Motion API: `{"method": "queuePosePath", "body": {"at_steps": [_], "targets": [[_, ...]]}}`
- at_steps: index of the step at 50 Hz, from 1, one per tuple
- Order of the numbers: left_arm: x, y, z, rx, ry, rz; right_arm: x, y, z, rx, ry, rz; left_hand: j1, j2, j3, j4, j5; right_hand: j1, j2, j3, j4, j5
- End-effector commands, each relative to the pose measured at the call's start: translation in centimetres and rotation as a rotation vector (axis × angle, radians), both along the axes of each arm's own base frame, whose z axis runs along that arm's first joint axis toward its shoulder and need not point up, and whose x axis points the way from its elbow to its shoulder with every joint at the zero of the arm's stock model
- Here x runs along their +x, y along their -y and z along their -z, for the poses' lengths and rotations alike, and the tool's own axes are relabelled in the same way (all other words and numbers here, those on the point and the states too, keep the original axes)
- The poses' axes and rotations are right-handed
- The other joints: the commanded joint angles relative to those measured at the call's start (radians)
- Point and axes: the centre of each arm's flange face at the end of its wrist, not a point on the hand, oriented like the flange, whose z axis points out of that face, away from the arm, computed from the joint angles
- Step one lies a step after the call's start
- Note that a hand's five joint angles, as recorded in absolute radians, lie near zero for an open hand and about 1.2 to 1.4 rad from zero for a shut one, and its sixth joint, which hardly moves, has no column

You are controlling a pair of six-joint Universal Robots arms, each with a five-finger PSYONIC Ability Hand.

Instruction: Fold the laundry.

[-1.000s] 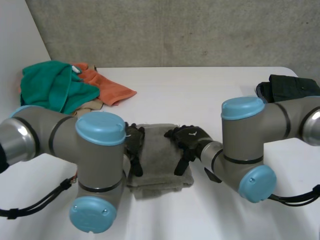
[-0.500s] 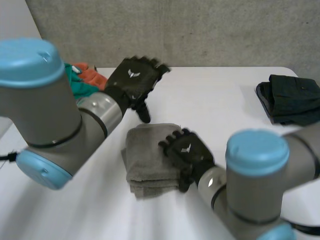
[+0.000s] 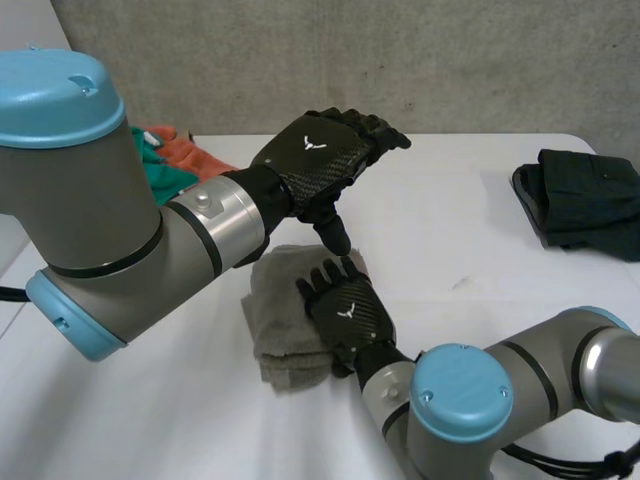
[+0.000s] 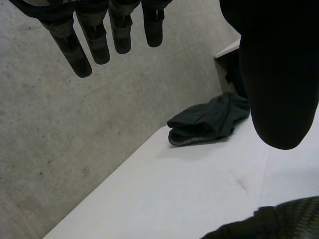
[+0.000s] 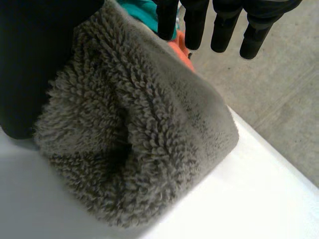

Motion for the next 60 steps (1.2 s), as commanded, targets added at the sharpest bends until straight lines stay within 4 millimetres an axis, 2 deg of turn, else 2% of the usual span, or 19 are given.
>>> {"method": "queuePosePath", "body": {"at_steps": [1, 4, 5, 8, 12, 19, 24, 29, 31, 35, 37, 38, 41, 42, 45, 49, 55, 59, 60], "targets": [[0.1, 0.2, 0.0, 0.002, 0.000, -0.006, 1.1, 1.0, -0.4, -0.025, 0.021, -0.012, -0.002, -0.023, -0.023, -0.016, -0.036, 0.497, 0.506, 0.514, 0.511, 0.503], [0.2, 0.3, 0.1, 0.009, -0.003, -0.010, 1.5, 1.4, -0.3, -0.028, 0.025, -0.012, -0.004, -0.026, -0.025, -0.018, -0.039, 0.903, 0.912, 0.920, 0.916, 0.909], [0.2, 0.3, 0.1, 0.011, -0.004, -0.010, 1.8, 1.7, -0.2, -0.027, 0.024, -0.014, -0.002, -0.023, -0.023, -0.016, -0.036, 1.165, 1.174, 1.182, 1.178, 1.171], [0.2, 0.4, -0.1, 0.010, -0.010, -0.012, 2.1, 2.4, -0.7, -0.043, 0.040, -0.004, -0.002, -0.023, -0.023, -0.016, -0.036, 1.167, 1.176, 1.184, 1.181, 1.174], [0.2, 0.6, -0.7, -0.008, -0.025, -0.015, 1.6, 5.3, -2.6, -0.095, 0.076, 0.052, -0.002, -0.023, -0.023, -0.016, -0.036, 1.167, 1.176, 1.184, 1.181, 1.174], [0.0, 0.9, -3.6, -0.059, -0.096, -0.031, -0.9, 12.2, -9.9, -0.274, 0.204, 0.169, -0.004, -0.026, -0.026, -0.018, -0.039, 1.167, 1.176, 1.184, 1.181, 1.174], [-0.2, 1.0, -5.3, -0.081, -0.143, -0.028, -5.0, 17.8, -13.8, -0.386, 0.258, 0.270, -0.004, -0.026, -0.026, -0.018, -0.039, 1.167, 1.176, 1.184, 1.181, 1.174], [-0.1, 0.8, -6.1, -0.085, -0.166, -0.024, -11.4, 23.9, -18.3, -0.561, 0.311, 0.390, -0.004, -0.026, -0.026, -0.018, -0.039, 1.167, 1.176, 1.184, 1.181, 1.174], [-0.1, 0.7, -6.0, -0.082, -0.164, -0.022, -13.4, 25.6, -18.7, -0.599, 0.331, 0.411, -0.004, -0.026, -0.026, -0.018, -0.039, 1.167, 1.176, 1.184, 1.181, 1.174], [-0.2, 0.4, -5.6, -0.069, -0.157, -0.017, -18.7, 30.3, -17.4, -0.648, 0.362, 0.432, -0.002, -0.023, -0.023, -0.016, -0.036, 1.167, 1.176, 1.184, 1.181, 1.174], [-0.3, 0.4, -5.1, -0.059, -0.148, -0.014, -21.8, 32.8, -15.7, -0.649, 0.354, 0.435, -0.002, -0.023, -0.023, -0.016, -0.036, 1.167, 1.176, 1.184, 1.181, 1.174], [-0.3, 0.4, -5.0, -0.057, -0.146, -0.016, -23.7, 34.4, -13.2, -0.627, 0.331, 0.438, -0.002, -0.023, -0.023, -0.016, -0.036, 1.167, 1.176, 1.184, 1.181, 1.174], [-0.3, 0.5, -4.6, -0.047, -0.139, -0.017, -25.9, 36.0, -10.5, -0.596, 0.314, 0.449, -0.002, -0.023, -0.023, -0.016, -0.036, 1.167, 1.176, 1.184, 1.181, 1.174], [-0.4, 0.4, -4.6, -0.047, -0.139, -0.015, -27.3, 37.0, -8.0, -0.566, 0.298, 0.447, 0.001, -0.020, -0.020, -0.013, -0.033, 1.167, 1.176, 1.184, 1.181, 1.174], [-0.6, 0.2, -4.4, -0.044, -0.137, -0.008, -29.7, 37.9, -3.6, -0.494, 0.283, 0.453, 0.001, -0.020, -0.020, -0.013, -0.033, 1.167, 1.176, 1.184, 1.181, 1.174], [-0.9, 0.2, -3.9, -0.033, -0.130, -0.002, -31.4, 37.8, 0.6, -0.387, 0.283, 0.435, 0.004, -0.017, -0.017, -0.010, -0.030, 1.167, 1.176, 1.184, 1.181, 1.174], [-1.4, -0.2, -3.7, -0.031, -0.128, 0.009, -32.3, 36.9, 2.2, -0.319, 0.269, 0.414, 0.004, -0.017, -0.017, -0.010, -0.030, 1.167, 1.176, 1.184, 1.181, 1.174], [-1.6, -0.5, -3.8, -0.032, -0.130, 0.013, -32.4, 36.7, -0.2, -0.350, 0.262, 0.416, 0.004, -0.017, -0.017, -0.010, -0.030, 0.369, 0.378, 0.386, 0.382, 0.375], [-1.6, -0.6, -3.8, -0.032, -0.130, 0.015, -32.4, 36.5, -1.4, -0.357, 0.262, 0.418, 0.004, -0.017, -0.017, -0.010, -0.030, 0.001, 0.010, 0.018, 0.014, 0.007]]}}
